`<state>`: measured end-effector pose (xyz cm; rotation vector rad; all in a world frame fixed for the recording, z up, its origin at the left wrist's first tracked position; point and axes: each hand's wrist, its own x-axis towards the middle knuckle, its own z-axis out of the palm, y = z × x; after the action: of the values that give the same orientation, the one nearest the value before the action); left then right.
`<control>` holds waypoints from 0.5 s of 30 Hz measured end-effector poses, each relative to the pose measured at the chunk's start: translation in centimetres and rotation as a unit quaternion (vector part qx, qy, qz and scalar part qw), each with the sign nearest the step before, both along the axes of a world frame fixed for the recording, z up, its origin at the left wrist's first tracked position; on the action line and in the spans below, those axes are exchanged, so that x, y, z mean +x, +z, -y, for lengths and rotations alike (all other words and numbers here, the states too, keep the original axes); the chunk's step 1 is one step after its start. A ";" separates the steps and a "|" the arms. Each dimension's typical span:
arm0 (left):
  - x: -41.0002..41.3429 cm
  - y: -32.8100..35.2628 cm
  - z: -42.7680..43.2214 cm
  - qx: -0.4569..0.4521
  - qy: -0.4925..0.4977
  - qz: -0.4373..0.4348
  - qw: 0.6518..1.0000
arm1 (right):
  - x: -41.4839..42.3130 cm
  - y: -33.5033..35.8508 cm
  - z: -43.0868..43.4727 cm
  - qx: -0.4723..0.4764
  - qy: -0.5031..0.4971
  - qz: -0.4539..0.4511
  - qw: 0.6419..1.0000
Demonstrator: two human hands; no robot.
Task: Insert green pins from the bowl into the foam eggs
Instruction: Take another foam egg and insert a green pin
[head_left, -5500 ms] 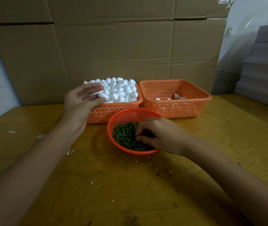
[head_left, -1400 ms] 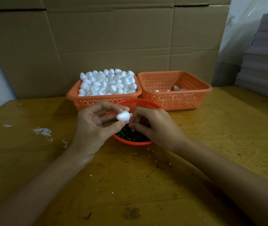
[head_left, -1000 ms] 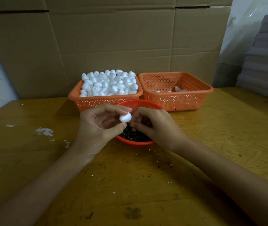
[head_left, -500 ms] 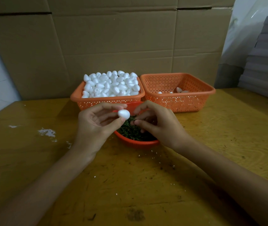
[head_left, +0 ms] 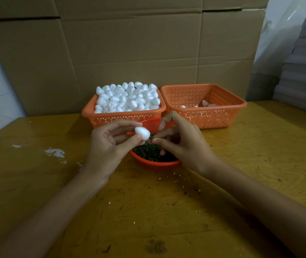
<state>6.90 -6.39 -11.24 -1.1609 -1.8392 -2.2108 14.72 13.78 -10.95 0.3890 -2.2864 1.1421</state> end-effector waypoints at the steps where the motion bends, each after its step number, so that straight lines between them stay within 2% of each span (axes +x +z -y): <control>1: -0.1 0.0 0.0 -0.009 0.001 -0.009 1.000 | 0.1 0.1 0.0 0.002 0.000 0.000 1.000; 15: 0.0 -0.3 -0.2 -0.026 0.010 -0.039 0.999 | 0.4 0.3 0.5 0.041 -0.019 -0.013 0.999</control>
<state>6.85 -6.21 -11.59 -1.2147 -1.8783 -2.0879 15.10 13.26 -10.62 0.3879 -2.3122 1.0216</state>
